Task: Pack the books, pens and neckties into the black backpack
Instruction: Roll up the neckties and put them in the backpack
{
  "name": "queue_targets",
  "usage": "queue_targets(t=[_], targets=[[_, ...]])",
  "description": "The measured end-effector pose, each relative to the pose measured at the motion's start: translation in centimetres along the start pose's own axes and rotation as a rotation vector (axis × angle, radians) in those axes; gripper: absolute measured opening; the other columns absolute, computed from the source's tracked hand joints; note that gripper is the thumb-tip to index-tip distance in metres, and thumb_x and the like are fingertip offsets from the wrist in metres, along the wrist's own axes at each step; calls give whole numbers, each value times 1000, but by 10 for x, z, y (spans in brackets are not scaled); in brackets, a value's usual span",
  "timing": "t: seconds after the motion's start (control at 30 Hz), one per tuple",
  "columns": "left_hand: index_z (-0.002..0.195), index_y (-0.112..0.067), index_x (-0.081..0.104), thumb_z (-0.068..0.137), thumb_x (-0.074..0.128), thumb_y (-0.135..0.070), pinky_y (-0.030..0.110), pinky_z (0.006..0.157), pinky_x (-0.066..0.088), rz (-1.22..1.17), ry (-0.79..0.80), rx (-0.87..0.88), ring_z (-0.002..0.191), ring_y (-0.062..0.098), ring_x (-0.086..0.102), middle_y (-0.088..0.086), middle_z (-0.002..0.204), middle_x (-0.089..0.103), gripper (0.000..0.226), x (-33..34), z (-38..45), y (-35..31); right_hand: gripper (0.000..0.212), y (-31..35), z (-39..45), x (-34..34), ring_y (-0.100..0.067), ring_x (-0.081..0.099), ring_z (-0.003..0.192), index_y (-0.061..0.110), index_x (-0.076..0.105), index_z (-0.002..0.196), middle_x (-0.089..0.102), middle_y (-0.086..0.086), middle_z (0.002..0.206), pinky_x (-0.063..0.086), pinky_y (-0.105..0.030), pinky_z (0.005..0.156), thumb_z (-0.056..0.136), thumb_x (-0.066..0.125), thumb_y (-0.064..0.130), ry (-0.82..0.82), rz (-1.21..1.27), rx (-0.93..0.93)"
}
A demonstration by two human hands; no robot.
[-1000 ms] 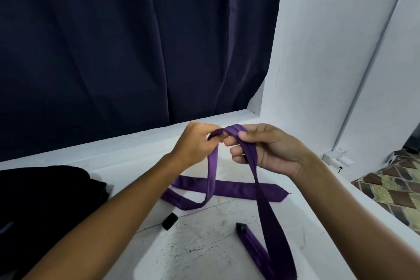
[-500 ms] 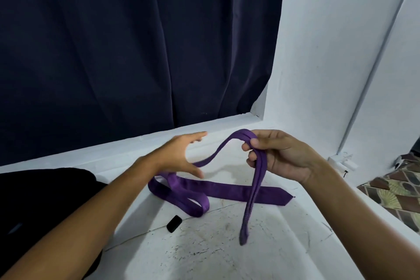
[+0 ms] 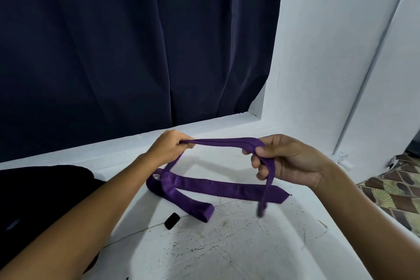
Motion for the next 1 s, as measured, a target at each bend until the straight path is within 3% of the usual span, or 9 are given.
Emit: queue_targets(t=[0.07, 0.13, 0.2, 0.3, 0.37, 0.43, 0.63, 0.83, 1.0], targets=[[127, -23, 65, 88, 72, -29, 32, 99, 47, 90, 114, -66, 116, 14, 61, -2, 123, 68, 41, 3, -4, 10, 47, 3, -1, -5, -21, 63, 52, -3, 73, 94, 69, -15, 73, 54, -30, 56, 55, 92, 16, -50, 24, -33], [147, -34, 41, 74, 83, -40, 27, 106, 37, 39, 211, -4, 131, 9, 46, -9, 139, 54, 84, 12, -14, -8, 36, 6, 2, -5, -20, 63, 52, -4, 74, 92, 70, -15, 74, 54, -29, 55, 61, 86, 12, -95, 65, -63], [151, -37, 30, 64, 89, -44, 21, 106, 34, -146, 179, 154, 131, -2, 42, -14, 141, 50, 105, 16, -29, -53, 20, 8, 6, -1, -19, 63, 51, -3, 74, 88, 70, -15, 73, 54, -29, 54, 72, 71, 8, -133, 88, -81], [138, -25, 52, 71, 85, -36, 16, 97, 45, -394, -30, 319, 116, -1, 58, -12, 121, 66, 76, 25, -43, -101, 18, 7, 14, 6, -17, 66, 52, -2, 73, 84, 70, -15, 75, 57, -29, 53, 80, 58, 6, -139, 83, -90], [108, -13, 72, 81, 74, -27, 17, 79, 52, -450, -196, 371, 85, -2, 66, -18, 88, 70, 31, 26, -46, -110, 19, 6, 16, 10, -17, 68, 55, -2, 74, 84, 70, -15, 77, 59, -30, 55, 81, 57, 7, -121, 70, -81], [90, -10, 77, 85, 70, -15, 20, 64, 51, -494, -284, 323, 66, -2, 62, -18, 71, 67, 10, 25, -42, -100, 20, 4, 15, 10, -18, 69, 58, -3, 74, 86, 70, -16, 78, 60, -30, 56, 82, 57, 5, -107, 63, -61], [104, -4, 75, 86, 72, -8, 32, 81, 59, -551, -217, 104, 86, 14, 73, 4, 93, 76, 20, 33, -24, -45, 25, -7, 4, 6, -19, 69, 64, -7, 69, 100, 70, -17, 87, 56, -26, 52, 77, 66, 2, -112, 38, 8], [106, -6, 75, 88, 69, -8, 25, 77, 58, -552, -141, 46, 86, 9, 72, 0, 91, 76, 19, 48, -27, -29, 25, -13, 4, 6, -22, 74, 70, -6, 73, 97, 72, -23, 97, 59, -28, 52, 79, 59, 4, -172, 23, 33], [95, -8, 77, 89, 69, -9, 31, 68, 59, -590, -114, -11, 79, 20, 73, 1, 82, 77, 10, 53, -30, -24, 35, -13, 5, 8, -26, 74, 71, -4, 65, 111, 71, -28, 100, 60, -29, 54, 77, 59, 2, -222, 37, 21]])
Point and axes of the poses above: each hand's wrist, its own z-axis towards the middle knuckle, its own x-axis out of the palm, y = z × x, the point moved 6 cm from there along z, towards the middle knuckle
